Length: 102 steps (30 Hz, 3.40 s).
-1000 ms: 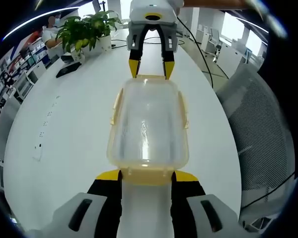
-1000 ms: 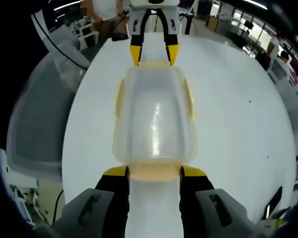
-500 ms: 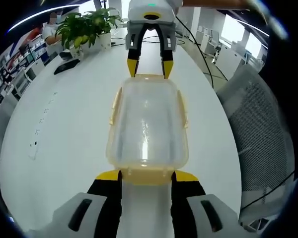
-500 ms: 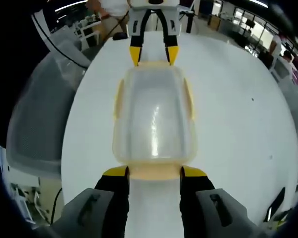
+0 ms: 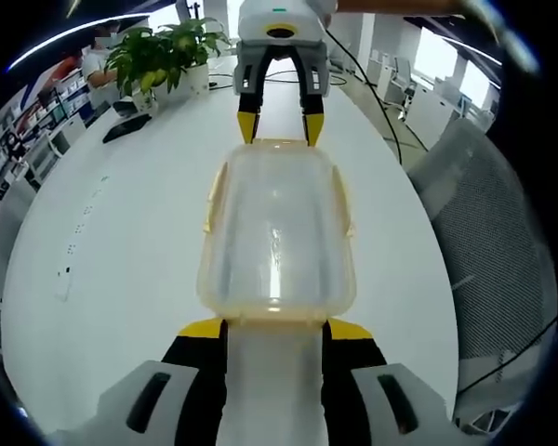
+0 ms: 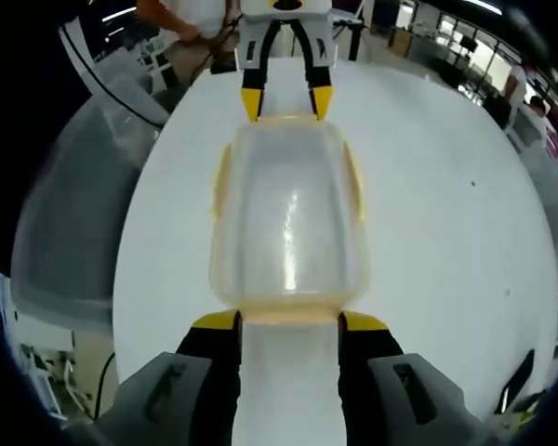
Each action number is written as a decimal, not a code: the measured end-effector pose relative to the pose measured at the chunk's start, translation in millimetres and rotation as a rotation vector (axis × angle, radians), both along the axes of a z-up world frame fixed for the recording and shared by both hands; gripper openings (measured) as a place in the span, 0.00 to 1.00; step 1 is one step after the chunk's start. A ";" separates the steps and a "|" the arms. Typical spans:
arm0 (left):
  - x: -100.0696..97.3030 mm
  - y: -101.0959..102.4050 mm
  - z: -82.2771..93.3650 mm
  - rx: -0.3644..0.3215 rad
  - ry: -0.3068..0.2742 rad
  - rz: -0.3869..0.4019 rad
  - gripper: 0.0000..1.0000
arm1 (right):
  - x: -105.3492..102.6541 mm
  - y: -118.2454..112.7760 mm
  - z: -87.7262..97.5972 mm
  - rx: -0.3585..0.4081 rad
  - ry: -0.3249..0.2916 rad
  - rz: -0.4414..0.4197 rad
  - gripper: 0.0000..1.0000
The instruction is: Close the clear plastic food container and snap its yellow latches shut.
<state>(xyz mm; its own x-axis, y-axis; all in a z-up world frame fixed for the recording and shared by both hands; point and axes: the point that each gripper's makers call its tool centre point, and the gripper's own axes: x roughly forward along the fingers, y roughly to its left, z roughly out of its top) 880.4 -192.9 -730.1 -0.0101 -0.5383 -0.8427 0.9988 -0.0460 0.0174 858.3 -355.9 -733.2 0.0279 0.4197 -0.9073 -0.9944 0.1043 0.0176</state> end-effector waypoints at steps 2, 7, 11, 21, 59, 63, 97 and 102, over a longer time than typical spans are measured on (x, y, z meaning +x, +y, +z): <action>0.2 0.4 0.3 0.000 -0.010 -0.001 0.33 | -0.4 -2.1 -1.0 -0.005 -0.004 -0.003 0.37; 1.3 3.9 2.2 -0.002 -0.024 0.008 0.34 | -2.6 -7.3 -0.3 -0.011 -0.009 -0.019 0.37; 0.0 7.5 5.1 0.000 -0.027 0.020 0.35 | -2.0 -9.3 6.2 0.002 -0.021 -0.048 0.37; 0.7 16.4 21.0 -0.031 -0.010 0.146 0.37 | 0.6 -8.8 23.3 0.052 -0.022 -0.214 0.37; 4.4 4.9 22.6 -0.205 0.157 0.740 0.34 | 2.9 9.2 25.6 0.295 0.048 -0.827 0.35; 4.6 4.7 19.2 -0.207 0.166 0.769 0.33 | 3.2 9.4 21.9 0.296 0.050 -0.850 0.35; -2.0 -9.8 5.7 -0.276 0.295 0.934 0.29 | 0.8 17.3 9.8 0.333 0.121 -0.957 0.38; -1.6 -11.1 4.7 -0.275 0.308 0.942 0.28 | 3.0 19.2 5.8 0.364 0.163 -1.037 0.36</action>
<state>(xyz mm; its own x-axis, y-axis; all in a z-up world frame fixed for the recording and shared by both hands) 878.8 -204.0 -725.4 0.3218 -0.6135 -0.7211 0.5901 0.7256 -0.3540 861.4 -336.7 -727.3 0.4113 0.5045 -0.7592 -0.4111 0.8460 0.3394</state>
